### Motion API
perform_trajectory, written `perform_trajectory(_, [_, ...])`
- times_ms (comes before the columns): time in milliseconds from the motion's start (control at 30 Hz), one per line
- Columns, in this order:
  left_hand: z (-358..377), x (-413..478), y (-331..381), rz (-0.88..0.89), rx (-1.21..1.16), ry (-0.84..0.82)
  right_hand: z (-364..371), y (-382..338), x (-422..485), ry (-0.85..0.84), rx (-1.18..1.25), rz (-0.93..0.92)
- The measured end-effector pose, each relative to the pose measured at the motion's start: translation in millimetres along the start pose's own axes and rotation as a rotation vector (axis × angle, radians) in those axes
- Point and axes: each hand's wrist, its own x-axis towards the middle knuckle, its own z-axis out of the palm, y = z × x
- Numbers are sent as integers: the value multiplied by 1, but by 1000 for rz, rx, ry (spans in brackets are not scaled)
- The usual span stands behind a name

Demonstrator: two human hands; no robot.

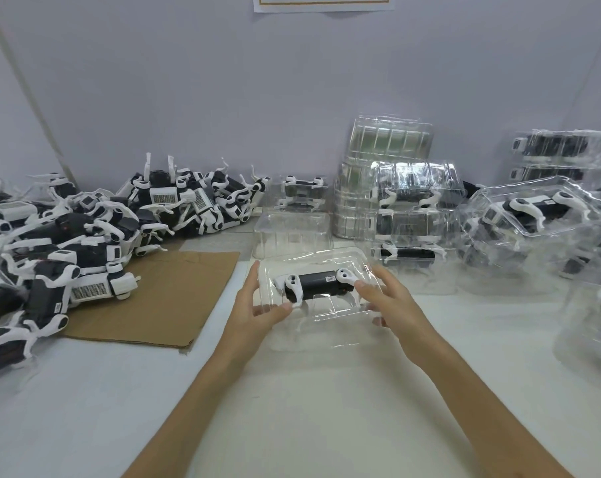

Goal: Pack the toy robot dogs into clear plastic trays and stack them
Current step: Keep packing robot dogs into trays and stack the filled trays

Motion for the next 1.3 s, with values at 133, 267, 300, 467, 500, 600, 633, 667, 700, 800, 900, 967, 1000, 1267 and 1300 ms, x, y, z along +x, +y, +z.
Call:
perform_trajectory(133, [-1,0,-1,2,15,50,3,1,-1,3,-4,-6])
perform_trajectory(267, [0,1,-2,-1,61,120,3,1,0,-6,6,-15])
perform_trajectory(300, [0,1,-2,1,78,141,3,0,0,-10,22,-3])
perform_trajectory(467, [-1,0,-2,18,114,133,5,-1,-2,-2,53,95])
perform_trajectory(500, [0,0,-2,26,116,132,5,0,-2,8,42,93])
perform_trajectory(600, [0,0,-1,27,108,126,5,1,-2,44,18,74])
perform_trajectory(633, [0,0,-1,14,99,116,5,1,-1,61,14,73])
perform_trajectory(667, [0,0,0,-6,84,103,6,0,0,79,9,75])
perform_trajectory(700, [0,0,0,-28,67,90,6,0,0,96,0,80])
perform_trajectory(800, [1,-1,2,-54,57,93,7,-2,1,108,-19,111])
perform_trajectory(900, [-1,0,3,-50,63,115,2,-4,1,83,2,133])
perform_trajectory(967, [-2,0,3,-67,35,105,-2,-5,1,84,19,142])
perform_trajectory(1000, [-1,0,2,-75,21,95,-3,-5,1,86,21,146])
perform_trajectory(1267, [6,-1,-1,-130,-37,119,-1,-3,1,87,-71,225])
perform_trajectory(1300, [6,-1,-1,-138,-44,126,0,-2,1,80,-77,234])
